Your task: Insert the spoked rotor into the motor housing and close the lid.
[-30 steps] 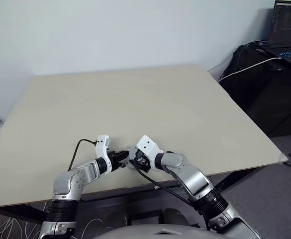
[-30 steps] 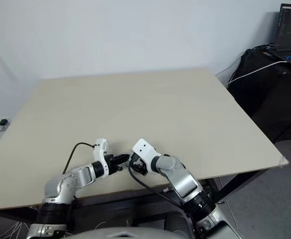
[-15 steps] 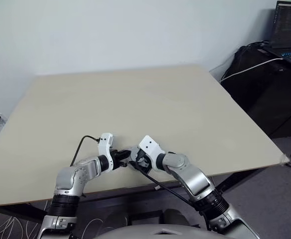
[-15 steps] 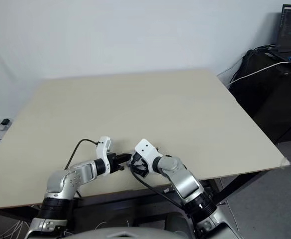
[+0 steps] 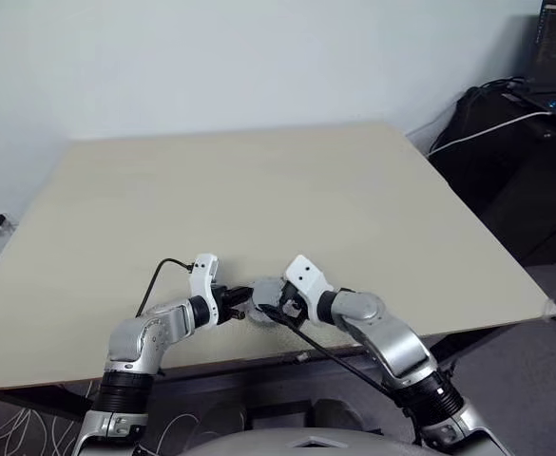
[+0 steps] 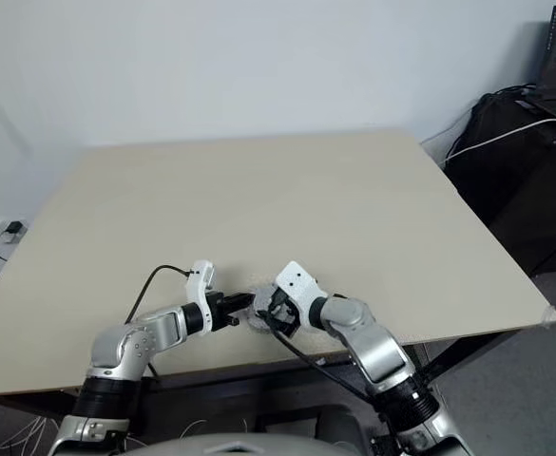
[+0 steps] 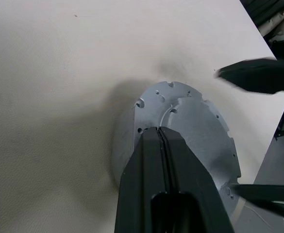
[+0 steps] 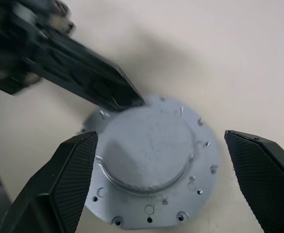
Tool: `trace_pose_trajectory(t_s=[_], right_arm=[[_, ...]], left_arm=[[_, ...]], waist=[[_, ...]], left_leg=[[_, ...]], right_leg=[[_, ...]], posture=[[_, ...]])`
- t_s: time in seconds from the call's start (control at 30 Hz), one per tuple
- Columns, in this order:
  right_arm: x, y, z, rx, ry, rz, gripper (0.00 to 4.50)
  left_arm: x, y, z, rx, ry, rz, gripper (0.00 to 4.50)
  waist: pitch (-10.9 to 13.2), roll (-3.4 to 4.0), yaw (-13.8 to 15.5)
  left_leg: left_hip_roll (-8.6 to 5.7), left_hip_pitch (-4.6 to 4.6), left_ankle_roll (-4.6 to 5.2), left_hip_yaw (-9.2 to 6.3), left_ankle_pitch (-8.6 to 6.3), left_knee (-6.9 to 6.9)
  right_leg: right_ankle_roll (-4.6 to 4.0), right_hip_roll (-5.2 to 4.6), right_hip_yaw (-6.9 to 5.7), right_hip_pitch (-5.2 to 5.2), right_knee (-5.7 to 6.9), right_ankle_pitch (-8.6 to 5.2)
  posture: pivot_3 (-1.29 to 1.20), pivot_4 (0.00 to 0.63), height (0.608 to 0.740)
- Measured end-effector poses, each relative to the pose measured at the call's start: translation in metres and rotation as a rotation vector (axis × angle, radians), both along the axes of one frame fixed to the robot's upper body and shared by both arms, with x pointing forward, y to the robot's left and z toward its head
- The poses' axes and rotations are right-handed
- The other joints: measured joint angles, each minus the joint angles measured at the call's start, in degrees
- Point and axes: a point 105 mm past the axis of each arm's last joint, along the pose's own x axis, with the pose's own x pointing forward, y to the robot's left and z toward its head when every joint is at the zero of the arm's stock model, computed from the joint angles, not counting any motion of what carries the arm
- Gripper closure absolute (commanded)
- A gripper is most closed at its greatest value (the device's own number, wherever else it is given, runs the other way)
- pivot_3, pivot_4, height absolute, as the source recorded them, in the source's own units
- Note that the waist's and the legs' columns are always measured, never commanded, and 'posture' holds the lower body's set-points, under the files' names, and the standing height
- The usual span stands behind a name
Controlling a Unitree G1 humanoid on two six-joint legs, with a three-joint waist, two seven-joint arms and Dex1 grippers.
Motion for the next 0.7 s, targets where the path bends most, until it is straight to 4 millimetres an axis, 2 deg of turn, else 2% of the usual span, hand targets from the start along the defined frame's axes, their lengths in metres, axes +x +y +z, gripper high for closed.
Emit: trace_pose_trajectory(t_s=[0.17, 0.3, 0.4, 0.53, 0.6, 0.7], right_arm=[[-0.004, -0.015, 0.01, 0.087, 0.026, -0.042, 0.01], [0.013, -0.036, 0.018, 0.22, 0.091, -0.271, 0.01], [0.019, -0.049, 0.011, 0.29, 0.23, -0.452, 0.01], [0.012, -0.054, -0.012, 0.378, 0.519, -0.627, 0.01], [0.007, -0.049, -0.016, 0.421, 0.635, -0.648, 0.01], [0.004, -0.043, -0.012, 0.464, 0.731, -0.626, 0.01]], left_arm=[[0.0, -0.001, 0.001, -0.001, -0.002, -0.009, 4.5], [0.0, -0.003, 0.001, 0.0, -0.004, -0.013, 4.5], [0.0, -0.003, 0.001, -0.001, -0.004, -0.015, 4.5], [0.0, -0.004, 0.001, -0.003, -0.005, -0.018, 4.5], [0.0, -0.004, 0.001, -0.004, -0.005, -0.019, 4.5], [0.0, -0.004, 0.001, -0.005, -0.004, -0.02, 4.5]], waist=[[0.03, -0.04, 0.21], [0.02, -0.04, 0.44], [0.01, -0.02, 0.61], [-0.04, 0.1, 0.72], [-0.07, 0.2, 0.71], [-0.12, 0.34, 0.68]], left_leg=[[-0.01, -0.05, 0.04, 0.01, -0.03, 0.0], [0.0, -0.04, 0.04, 0.0, -0.02, 0.0], [-0.01, -0.07, 0.04, 0.0, -0.03, -0.01], [-0.02, -0.12, 0.05, 0.01, -0.02, -0.05], [-0.02, -0.13, 0.06, 0.03, -0.03, -0.06], [-0.03, -0.12, 0.07, 0.05, -0.02, -0.06]], right_leg=[[0.02, -0.03, 0.0, 0.0, -0.05, 0.01], [0.02, -0.02, 0.01, -0.01, -0.04, 0.02], [-0.01, -0.02, 0.03, -0.05, -0.04, 0.03], [-0.34, -0.02, 0.04, -0.13, -0.04, 0.22], [-0.34, -0.02, 0.04, -0.14, -0.04, 0.22], [-0.33, -0.02, 0.04, -0.14, -0.04, 0.21]], posture=[[0.0, 0.0, 0.74], [0.0, 0.0, 0.74], [0.0, 0.0, 0.74], [0.0, 0.0, 0.74], [0.0, 0.0, 0.74], [0.0, 0.0, 0.74]])
